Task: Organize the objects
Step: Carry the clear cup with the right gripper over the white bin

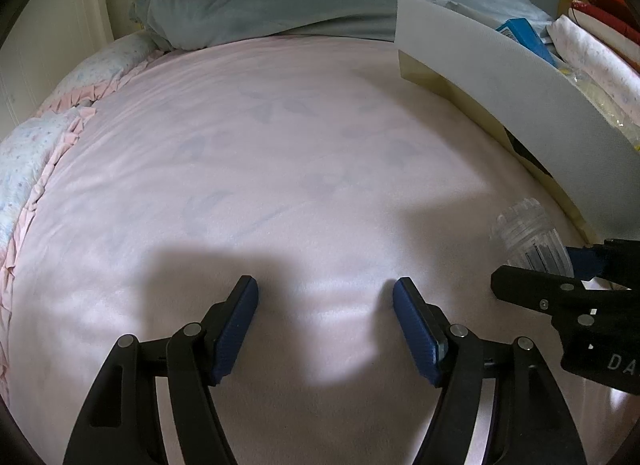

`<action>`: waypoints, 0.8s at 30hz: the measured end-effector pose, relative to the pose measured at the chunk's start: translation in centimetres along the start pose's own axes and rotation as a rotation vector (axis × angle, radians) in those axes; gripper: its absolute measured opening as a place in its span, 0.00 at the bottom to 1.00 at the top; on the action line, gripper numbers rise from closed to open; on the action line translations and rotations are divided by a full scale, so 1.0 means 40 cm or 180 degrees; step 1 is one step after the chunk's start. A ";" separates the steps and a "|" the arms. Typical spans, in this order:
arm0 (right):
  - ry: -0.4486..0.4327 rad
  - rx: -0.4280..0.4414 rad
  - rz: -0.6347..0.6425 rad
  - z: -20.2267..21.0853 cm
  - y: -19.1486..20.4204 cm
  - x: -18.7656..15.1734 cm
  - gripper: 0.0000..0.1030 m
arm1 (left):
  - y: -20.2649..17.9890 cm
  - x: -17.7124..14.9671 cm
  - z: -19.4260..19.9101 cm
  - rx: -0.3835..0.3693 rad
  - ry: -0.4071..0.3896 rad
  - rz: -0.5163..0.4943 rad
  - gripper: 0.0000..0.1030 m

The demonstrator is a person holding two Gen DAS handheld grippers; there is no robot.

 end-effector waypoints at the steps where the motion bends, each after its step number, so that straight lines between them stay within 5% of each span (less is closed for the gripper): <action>1: 0.0005 0.0016 0.0002 0.002 -0.002 -0.002 0.39 | 0.000 0.000 0.000 0.0009 0.0001 0.0000 0.68; 14: -0.0121 -0.0005 0.0383 0.081 0.028 -0.047 0.39 | 0.021 0.005 -0.011 0.0177 0.0033 -0.0001 0.79; 24: -0.0357 0.0357 0.0400 0.194 0.045 -0.016 0.39 | 0.016 0.015 -0.011 0.0356 0.0116 -0.0046 0.81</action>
Point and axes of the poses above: each gripper's, at about its wrist camera, not at the fingertips, and z roughly against the way its jaws point, y to its left, x to its top, the point moved 9 cm from there along -z, roughly the way its jaws point, and after that the axes turned 6 degrees about -x, right-handed, at the moved point
